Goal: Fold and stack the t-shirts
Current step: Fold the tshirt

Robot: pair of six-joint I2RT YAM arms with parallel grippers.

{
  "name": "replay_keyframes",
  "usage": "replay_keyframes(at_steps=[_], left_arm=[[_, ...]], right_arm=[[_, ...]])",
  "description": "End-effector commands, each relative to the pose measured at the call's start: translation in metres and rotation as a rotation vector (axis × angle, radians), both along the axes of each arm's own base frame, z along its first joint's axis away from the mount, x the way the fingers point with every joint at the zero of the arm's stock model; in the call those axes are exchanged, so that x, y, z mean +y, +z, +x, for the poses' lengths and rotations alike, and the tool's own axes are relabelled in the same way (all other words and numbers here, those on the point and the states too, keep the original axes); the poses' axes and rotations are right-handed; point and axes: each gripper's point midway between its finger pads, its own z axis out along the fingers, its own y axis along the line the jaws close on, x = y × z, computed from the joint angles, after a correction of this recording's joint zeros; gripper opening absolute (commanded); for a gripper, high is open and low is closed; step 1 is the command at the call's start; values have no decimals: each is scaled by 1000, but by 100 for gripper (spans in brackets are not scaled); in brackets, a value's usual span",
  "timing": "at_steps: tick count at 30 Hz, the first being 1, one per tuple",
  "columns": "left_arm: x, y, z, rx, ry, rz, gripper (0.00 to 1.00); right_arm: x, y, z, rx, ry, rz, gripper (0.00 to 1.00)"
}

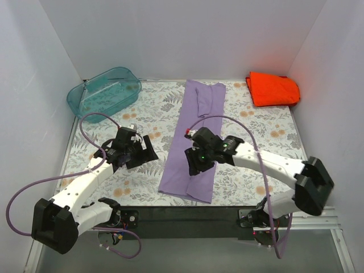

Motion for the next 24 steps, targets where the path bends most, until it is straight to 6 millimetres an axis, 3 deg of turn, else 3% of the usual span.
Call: replay_keyframes(at_steps=[1,2,3,4,10,14,24], left_arm=[[-17,18,-31,87,-53,-74,82],[-19,17,-36,108,-55,-81,82],[-20,16,-41,126,-57,-85,82],[-23,14,-48,150,-71,-89,82],[-32,-15,-77,281,-80,-71,82],[-38,-30,-88,360,-107,-26,82],[-43,-34,-89,360,-99,25,82]], right_arm=[[-46,-13,-20,34,-124,-39,51],[-54,-14,-26,44,-140,-34,51],[-67,-29,-39,90,-181,-55,51],[-71,-24,-45,96,-189,-22,51],[-87,-52,-76,235,-256,-42,60],[-90,-63,-77,249,-296,-55,57],[-91,-72,-74,266,-363,-92,51]])
